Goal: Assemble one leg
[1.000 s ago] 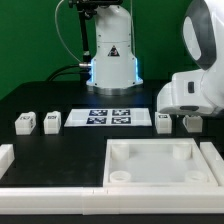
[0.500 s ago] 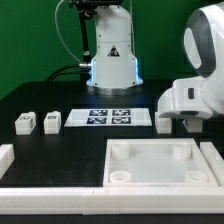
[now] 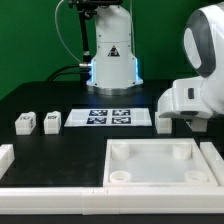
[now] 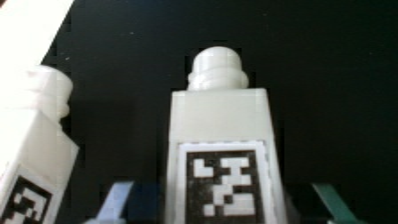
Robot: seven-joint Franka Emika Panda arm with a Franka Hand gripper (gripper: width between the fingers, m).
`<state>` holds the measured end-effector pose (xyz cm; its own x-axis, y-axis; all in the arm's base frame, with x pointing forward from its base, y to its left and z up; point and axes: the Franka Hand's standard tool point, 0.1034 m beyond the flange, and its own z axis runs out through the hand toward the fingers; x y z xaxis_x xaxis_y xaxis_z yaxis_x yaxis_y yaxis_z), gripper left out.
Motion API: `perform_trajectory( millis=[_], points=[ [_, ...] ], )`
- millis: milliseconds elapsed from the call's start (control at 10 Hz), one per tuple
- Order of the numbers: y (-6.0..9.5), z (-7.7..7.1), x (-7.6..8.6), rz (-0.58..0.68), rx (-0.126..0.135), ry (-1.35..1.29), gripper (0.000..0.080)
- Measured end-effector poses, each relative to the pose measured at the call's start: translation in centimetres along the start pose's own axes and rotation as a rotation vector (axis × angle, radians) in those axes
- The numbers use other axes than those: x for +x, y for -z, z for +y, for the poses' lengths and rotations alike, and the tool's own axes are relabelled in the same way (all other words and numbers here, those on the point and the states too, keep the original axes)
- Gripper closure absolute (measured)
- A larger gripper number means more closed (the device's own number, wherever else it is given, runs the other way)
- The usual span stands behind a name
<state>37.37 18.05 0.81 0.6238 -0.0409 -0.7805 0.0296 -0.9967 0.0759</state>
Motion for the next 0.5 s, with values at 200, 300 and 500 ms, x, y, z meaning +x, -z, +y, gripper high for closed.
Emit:
perform_trajectory(
  millis=[200, 300, 500],
  points=[
    [0.0, 0.0, 0.0, 0.0, 0.0, 0.0, 0.051],
    [0.0, 0.0, 0.0, 0.0, 0.0, 0.0, 0.051],
    [0.32, 0.18, 0.02, 0.003, 0.002, 0.003, 0.051]
  ],
)
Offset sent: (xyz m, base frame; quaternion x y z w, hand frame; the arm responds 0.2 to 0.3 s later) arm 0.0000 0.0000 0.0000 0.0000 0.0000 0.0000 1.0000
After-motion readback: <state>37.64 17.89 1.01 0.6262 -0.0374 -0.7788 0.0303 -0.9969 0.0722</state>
